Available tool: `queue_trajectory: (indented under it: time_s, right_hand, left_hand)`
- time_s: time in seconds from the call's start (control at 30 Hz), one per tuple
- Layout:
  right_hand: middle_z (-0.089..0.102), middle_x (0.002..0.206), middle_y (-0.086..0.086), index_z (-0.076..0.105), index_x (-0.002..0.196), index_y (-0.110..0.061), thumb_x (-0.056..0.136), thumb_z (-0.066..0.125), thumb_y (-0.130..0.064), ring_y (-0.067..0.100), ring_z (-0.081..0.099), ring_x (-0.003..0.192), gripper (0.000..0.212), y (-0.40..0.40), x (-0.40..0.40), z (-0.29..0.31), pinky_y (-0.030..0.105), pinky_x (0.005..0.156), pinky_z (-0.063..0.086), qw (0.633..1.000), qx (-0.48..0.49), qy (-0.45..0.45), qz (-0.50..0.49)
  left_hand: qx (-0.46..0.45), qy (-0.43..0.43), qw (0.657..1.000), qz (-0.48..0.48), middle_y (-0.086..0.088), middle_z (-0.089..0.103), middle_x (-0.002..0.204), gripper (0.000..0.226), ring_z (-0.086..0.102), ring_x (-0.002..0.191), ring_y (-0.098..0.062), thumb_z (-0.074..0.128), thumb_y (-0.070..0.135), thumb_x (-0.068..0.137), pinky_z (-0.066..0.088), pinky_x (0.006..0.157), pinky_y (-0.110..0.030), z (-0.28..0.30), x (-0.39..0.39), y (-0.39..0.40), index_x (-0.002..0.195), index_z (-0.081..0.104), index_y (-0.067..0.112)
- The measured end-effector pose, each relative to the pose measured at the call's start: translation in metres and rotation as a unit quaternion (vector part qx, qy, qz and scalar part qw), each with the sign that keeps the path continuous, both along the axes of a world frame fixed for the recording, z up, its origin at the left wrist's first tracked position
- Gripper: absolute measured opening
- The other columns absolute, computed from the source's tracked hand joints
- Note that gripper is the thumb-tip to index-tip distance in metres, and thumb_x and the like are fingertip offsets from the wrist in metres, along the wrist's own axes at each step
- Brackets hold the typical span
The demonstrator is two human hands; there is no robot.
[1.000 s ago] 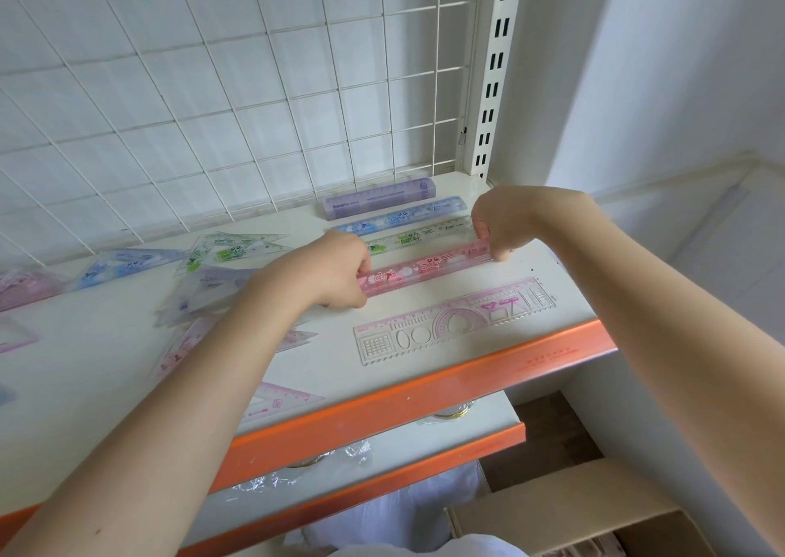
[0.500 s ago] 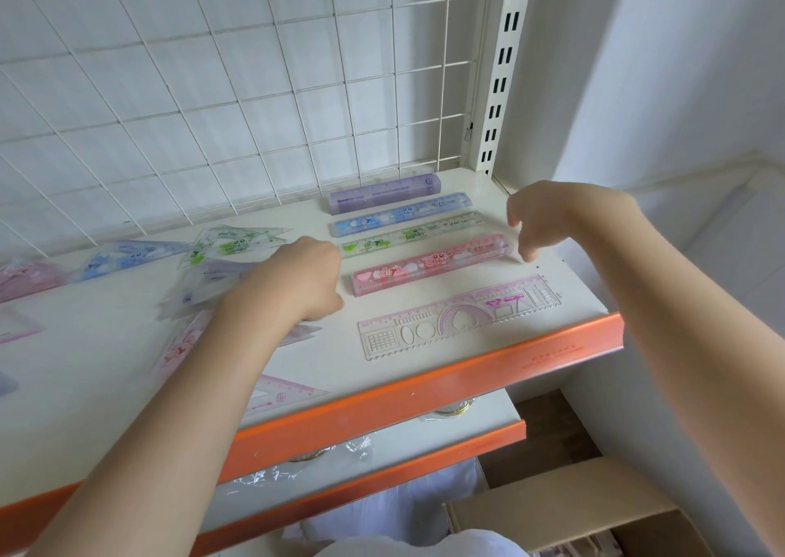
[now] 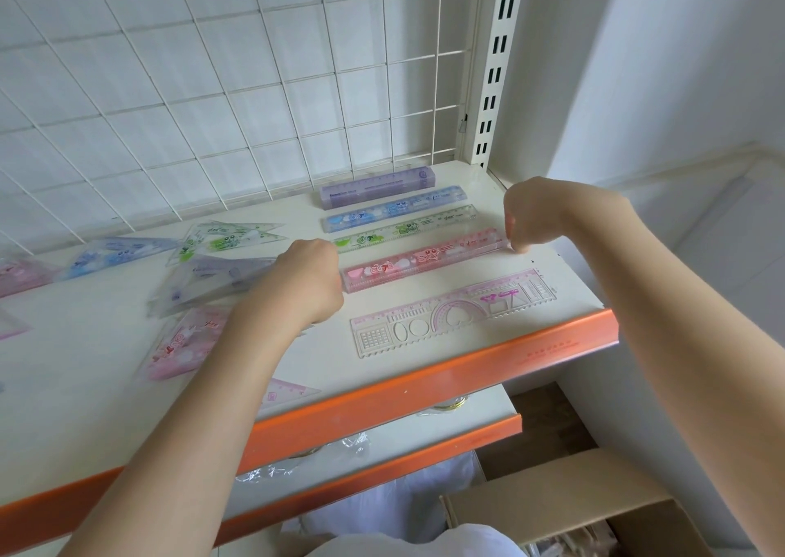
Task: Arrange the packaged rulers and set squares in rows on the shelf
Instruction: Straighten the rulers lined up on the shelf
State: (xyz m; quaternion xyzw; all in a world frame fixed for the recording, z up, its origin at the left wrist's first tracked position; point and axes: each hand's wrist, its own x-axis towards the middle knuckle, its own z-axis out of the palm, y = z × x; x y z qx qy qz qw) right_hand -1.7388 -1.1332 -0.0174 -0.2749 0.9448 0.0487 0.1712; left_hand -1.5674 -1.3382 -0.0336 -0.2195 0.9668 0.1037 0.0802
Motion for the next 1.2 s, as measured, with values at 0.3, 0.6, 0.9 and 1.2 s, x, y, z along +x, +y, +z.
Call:
queue_trajectory:
  time_s: [0.3,0.6,0.9,1.2]
  right_hand:
    - [0.058,0.075,0.011,0.054,0.064,-0.008,0.072,0.063,-0.006,0.029,0.057,0.076,0.013,-0.0006,0.0019,0.0035,0.028,0.067,0.043,1.0,-0.007,0.0,0.013]
    - [0.051,0.066,0.006,0.057,0.07,-0.003,0.075,0.065,-0.01,0.028,0.053,0.073,0.012,-0.0007,0.0051,0.0006,0.026,0.062,0.04,1.0,-0.014,0.001,0.022]
    - [0.034,0.055,0.005,0.034,0.052,-0.01,0.078,0.064,-0.011,0.021,0.034,0.052,0.04,-0.003,0.008,-0.0004,0.025,0.051,0.027,1.0,-0.014,0.015,0.017]
    - [0.036,0.056,0.005,0.036,0.052,-0.01,0.078,0.065,-0.012,0.025,0.039,0.061,0.039,-0.0038,0.0088,-0.0022,0.025,0.052,0.03,0.999,-0.034,0.02,0.013]
  left_hand:
    - [0.001,0.007,1.0,0.011,-0.014,0.062,0.102,0.022,0.061,0.091,-0.031,0.051,0.001,0.08,0.054,0.08,-0.039,0.0029,0.0006,0.0048,0.095,0.067,0.004]
    - [0.019,0.014,1.0,0.004,-0.014,0.068,0.093,0.018,0.064,0.089,-0.03,0.053,0.002,0.078,0.055,0.078,-0.039,0.0018,0.0001,0.0044,0.081,0.071,0.001]
    - [0.028,0.032,0.999,-0.009,-0.011,0.067,0.093,0.014,0.062,0.091,-0.028,0.059,0.012,0.08,0.054,0.08,-0.038,0.0008,0.0012,0.0011,0.081,0.07,0.004]
    - [0.034,0.04,0.999,-0.006,-0.011,0.067,0.097,0.012,0.061,0.095,-0.027,0.059,0.012,0.083,0.051,0.083,-0.034,0.0037,0.0024,0.0006,0.083,0.07,0.007]
